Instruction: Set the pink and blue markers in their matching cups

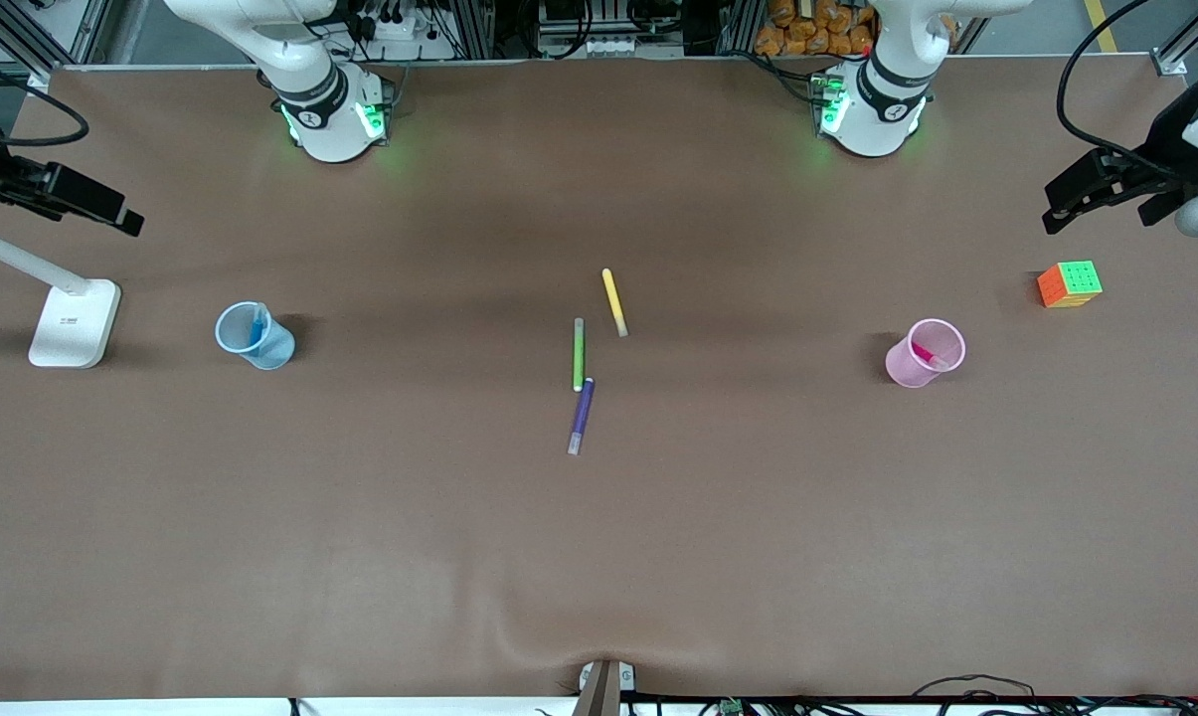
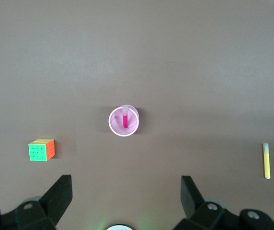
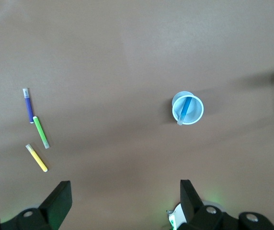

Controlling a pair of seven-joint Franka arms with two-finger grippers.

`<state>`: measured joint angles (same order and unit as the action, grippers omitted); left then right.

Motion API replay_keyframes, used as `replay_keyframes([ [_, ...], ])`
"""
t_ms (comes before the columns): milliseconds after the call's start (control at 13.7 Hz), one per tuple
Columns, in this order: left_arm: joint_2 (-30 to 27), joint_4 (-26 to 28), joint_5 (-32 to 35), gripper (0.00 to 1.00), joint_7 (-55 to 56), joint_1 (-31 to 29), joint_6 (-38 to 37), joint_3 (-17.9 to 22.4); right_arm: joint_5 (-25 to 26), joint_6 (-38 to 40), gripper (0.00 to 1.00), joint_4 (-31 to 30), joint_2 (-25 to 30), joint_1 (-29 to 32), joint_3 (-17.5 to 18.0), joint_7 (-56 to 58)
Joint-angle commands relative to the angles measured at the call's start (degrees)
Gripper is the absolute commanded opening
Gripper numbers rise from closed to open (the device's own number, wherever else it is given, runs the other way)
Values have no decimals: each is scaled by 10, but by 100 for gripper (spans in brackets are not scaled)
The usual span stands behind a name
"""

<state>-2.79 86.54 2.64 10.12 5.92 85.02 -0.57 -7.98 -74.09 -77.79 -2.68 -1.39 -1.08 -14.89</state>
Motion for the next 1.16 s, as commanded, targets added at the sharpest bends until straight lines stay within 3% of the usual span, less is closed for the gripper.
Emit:
replay_keyframes([
  [0,-2,-2,-4,100,-11,-6,-1,1,13,-46,100,-81,57,5,3,61],
  [1092,-4,-4,-1,100,-11,-16,-4,-1,70,-48,100,-75,57,17,8,246],
])
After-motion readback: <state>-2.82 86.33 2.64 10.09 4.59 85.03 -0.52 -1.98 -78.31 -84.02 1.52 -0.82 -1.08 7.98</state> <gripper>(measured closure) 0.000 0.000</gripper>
